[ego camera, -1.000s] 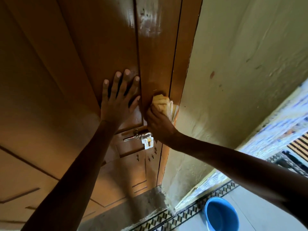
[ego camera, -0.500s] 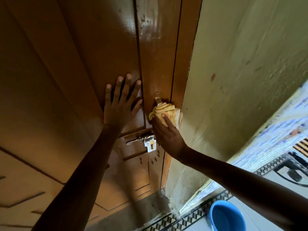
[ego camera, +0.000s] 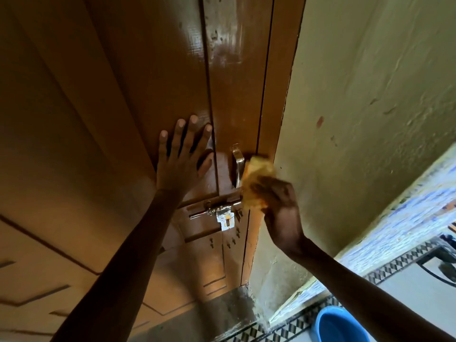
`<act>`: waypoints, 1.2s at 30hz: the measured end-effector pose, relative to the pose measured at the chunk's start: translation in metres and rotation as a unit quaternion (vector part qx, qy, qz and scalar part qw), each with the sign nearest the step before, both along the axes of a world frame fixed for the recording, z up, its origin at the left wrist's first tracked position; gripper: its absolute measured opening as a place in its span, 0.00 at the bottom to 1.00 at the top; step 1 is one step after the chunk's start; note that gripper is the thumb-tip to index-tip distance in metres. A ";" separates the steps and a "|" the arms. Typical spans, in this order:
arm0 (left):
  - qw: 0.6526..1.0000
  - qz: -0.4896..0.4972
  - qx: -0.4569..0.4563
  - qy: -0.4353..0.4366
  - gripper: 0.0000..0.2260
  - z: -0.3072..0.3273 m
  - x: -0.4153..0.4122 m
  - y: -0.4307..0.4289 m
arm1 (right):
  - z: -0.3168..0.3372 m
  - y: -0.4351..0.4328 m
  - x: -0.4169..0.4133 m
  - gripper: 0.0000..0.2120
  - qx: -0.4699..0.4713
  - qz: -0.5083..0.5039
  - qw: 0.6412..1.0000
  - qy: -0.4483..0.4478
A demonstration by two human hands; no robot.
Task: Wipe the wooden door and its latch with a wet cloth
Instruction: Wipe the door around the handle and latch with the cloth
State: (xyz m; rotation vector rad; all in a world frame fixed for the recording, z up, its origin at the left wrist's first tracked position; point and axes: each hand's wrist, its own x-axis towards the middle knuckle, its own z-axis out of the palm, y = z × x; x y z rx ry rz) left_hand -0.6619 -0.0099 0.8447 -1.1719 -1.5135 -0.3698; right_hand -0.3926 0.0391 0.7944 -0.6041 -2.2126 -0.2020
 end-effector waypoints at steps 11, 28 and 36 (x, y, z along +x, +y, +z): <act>1.000 0.019 0.006 -0.005 0.29 0.000 0.002 -0.001 | 0.010 -0.007 -0.059 0.30 -0.103 0.056 0.987 0.107; 0.981 -0.081 -0.119 -0.129 0.21 -0.022 0.043 -0.042 | -0.026 -0.027 0.018 0.20 -0.313 -0.025 0.925 0.214; 0.919 -0.090 -0.326 -0.202 0.18 -0.093 0.018 -0.098 | -0.065 -0.020 -0.042 0.11 -0.458 -0.154 0.826 0.289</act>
